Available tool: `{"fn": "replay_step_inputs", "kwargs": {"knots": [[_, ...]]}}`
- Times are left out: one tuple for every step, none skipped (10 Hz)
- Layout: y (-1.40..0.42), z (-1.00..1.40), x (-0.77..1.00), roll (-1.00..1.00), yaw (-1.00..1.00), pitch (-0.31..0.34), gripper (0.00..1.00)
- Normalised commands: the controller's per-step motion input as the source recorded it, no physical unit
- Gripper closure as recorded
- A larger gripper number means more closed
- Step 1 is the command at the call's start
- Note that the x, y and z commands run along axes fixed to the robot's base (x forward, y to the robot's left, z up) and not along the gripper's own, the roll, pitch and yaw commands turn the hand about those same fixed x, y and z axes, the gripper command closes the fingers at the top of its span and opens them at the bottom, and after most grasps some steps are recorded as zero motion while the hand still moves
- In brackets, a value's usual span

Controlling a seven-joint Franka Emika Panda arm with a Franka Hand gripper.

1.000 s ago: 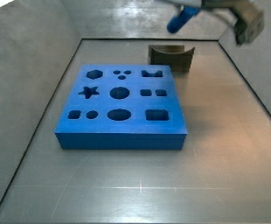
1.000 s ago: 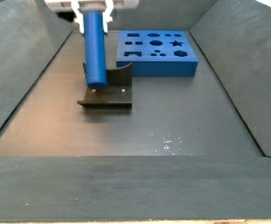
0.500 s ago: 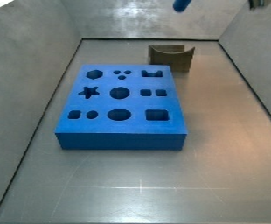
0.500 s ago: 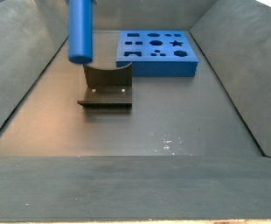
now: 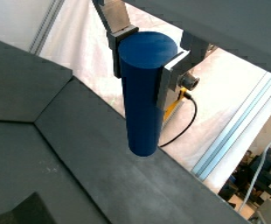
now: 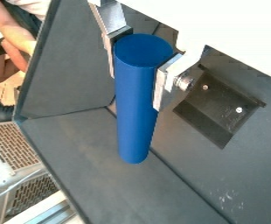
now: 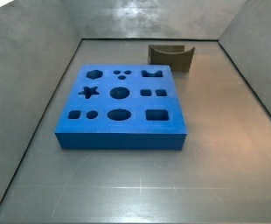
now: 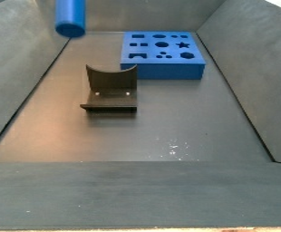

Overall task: Pick up the round object. Move up. Place the round object on the fixture. Regrasp the round object. Move to above the board. Insert the round object.
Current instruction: Move to above the board.

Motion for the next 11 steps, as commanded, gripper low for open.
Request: {"fn": "replay_step_inputs", "kwargs": {"knots": [[0.01, 0.59, 0.05, -0.05, 0.12, 0.133, 1.00], [0.00, 0.43, 0.04, -0.05, 0.12, 0.118, 1.00], [-0.01, 0.22, 0.03, -0.05, 0.12, 0.099, 1.00], [-1.00, 0.00, -0.65, -1.00, -0.07, -0.005, 1.00], [-1.00, 0.00, -0.66, -1.00, -0.07, -0.016, 1.00], [-1.00, 0.01, -0.69, -1.00, -0.07, -0.038, 1.00], [-1.00, -0.01, -0.71, -1.00, -0.08, -0.049, 1.00], [-1.00, 0.00, -0.72, -1.00, -0.08, -0.053, 1.00], [-1.00, 0.00, -0.73, -1.00, -0.09, -0.053, 1.00], [-1.00, -0.01, -0.75, -1.00, -0.09, -0.052, 1.00], [-1.00, 0.01, -0.76, -1.00, -0.09, -0.052, 1.00]]}}
